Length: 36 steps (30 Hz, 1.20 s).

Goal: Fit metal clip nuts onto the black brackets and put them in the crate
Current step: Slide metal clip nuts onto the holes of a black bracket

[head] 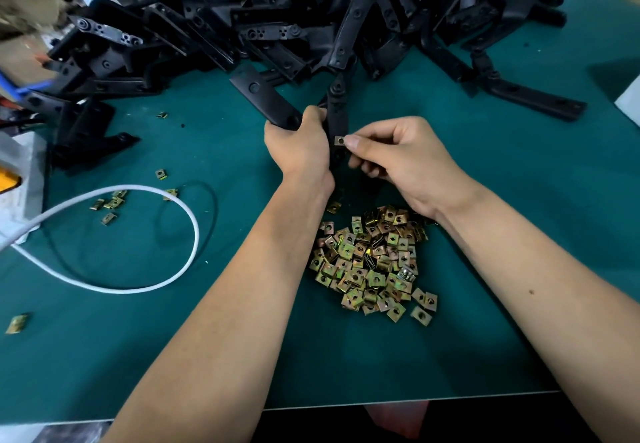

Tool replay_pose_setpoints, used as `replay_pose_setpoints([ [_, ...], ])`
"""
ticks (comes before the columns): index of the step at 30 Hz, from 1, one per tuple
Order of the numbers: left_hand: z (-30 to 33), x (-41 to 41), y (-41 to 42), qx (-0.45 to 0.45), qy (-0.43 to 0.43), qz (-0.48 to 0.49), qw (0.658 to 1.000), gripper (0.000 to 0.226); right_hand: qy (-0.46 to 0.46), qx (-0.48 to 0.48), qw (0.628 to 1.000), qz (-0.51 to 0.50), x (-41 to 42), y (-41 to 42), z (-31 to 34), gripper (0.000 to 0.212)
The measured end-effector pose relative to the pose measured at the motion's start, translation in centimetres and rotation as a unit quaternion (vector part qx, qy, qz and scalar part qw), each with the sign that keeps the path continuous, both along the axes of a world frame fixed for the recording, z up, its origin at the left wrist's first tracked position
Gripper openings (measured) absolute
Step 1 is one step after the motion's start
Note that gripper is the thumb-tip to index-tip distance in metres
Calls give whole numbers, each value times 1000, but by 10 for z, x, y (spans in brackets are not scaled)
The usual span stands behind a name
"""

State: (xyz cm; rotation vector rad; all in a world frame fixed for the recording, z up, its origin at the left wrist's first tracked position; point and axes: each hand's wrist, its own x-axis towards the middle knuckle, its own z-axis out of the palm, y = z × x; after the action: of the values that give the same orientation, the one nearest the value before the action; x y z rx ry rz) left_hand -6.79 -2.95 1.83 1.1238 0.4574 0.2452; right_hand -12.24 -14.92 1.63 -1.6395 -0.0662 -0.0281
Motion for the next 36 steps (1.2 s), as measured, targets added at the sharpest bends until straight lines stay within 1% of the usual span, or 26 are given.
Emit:
replay_pose_setpoints([
  [7,-1,-1,-1,70,-15,-28,997,27,-25,-46,999,2,0,-3,2,13],
  [17,-5,-3,-3,122,-47,18,991,24,-35,-56,998,-2,2,-3,-2,12],
  [22,-6,1,-1,141,-49,1,989,24,-25,-64,998,-1,2,-4,-1,11],
  [26,-3,6,6,112,-30,-10,993,27,-20,-69,997,18,2,-4,1,15],
  [28,-1,8,12,103,-23,1,994,26,-38,-116,992,42,3,-7,2,16],
  [29,0,9,16,100,-23,9,995,26,-56,-160,983,69,4,-8,3,12],
  [30,1,11,21,97,-25,19,995,26,-73,-210,969,108,3,-10,5,7],
  [32,0,14,27,88,-27,34,995,28,-98,-307,928,187,-1,-10,7,15],
  [33,1,14,29,85,-27,37,995,29,-104,-337,911,213,-2,-8,8,19],
  [36,1,14,30,88,-33,33,995,29,-111,-364,894,236,-3,-4,10,19],
])
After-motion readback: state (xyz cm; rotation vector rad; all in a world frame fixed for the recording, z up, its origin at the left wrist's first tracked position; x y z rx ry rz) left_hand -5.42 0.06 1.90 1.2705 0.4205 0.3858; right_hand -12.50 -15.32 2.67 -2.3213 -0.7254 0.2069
